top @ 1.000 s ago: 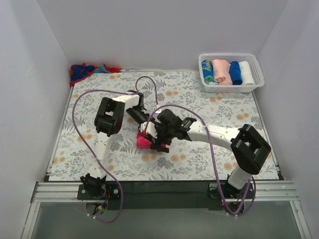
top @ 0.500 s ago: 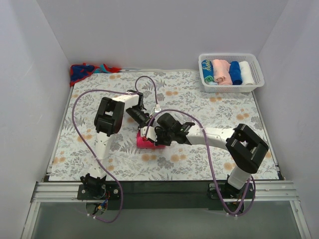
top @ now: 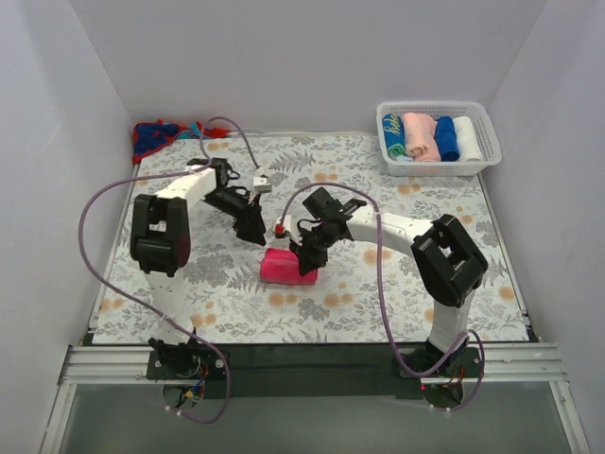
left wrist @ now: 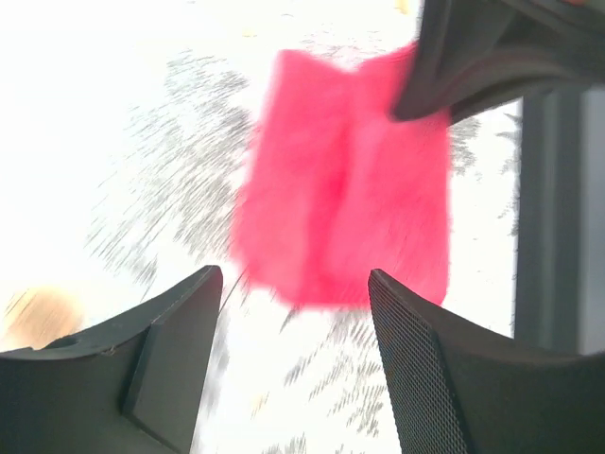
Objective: Roll the towels
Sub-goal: Roll the towel, then place the rolled towel into the container
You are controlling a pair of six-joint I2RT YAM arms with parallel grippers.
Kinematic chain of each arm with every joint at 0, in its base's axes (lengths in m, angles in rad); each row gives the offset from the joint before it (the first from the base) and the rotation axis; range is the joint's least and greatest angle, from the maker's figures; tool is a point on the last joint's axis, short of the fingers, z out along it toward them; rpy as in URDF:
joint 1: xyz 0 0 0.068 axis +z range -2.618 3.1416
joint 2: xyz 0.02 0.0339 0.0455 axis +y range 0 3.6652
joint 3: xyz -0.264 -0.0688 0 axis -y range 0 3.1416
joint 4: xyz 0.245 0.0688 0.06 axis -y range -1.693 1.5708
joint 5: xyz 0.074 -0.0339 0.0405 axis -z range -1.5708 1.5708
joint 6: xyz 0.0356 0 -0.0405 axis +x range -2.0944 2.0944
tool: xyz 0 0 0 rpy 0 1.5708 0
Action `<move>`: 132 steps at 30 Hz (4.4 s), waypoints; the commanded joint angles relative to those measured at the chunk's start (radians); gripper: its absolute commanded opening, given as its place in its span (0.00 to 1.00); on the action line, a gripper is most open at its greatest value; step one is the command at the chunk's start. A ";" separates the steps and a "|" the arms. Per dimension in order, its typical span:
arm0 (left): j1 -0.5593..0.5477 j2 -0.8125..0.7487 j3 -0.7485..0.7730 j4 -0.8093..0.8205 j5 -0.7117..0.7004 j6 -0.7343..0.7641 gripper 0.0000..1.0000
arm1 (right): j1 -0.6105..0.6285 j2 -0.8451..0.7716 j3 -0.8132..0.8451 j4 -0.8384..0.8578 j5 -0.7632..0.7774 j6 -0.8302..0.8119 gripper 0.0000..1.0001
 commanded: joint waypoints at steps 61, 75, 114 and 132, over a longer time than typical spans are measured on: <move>-0.301 0.149 -0.085 -0.110 -0.081 0.100 0.06 | -0.302 -0.353 -0.046 -0.126 0.077 0.143 0.78; -0.273 0.332 0.009 -0.156 -0.104 0.093 0.06 | 0.163 -0.252 -0.184 0.175 0.447 0.072 0.89; -0.051 -0.159 0.122 0.147 -0.094 -0.220 0.80 | -0.078 -0.400 -0.376 0.063 0.210 0.146 0.01; -0.063 -0.334 0.148 0.290 -0.171 -0.548 0.98 | -1.048 -0.006 0.527 -0.101 0.243 0.336 0.01</move>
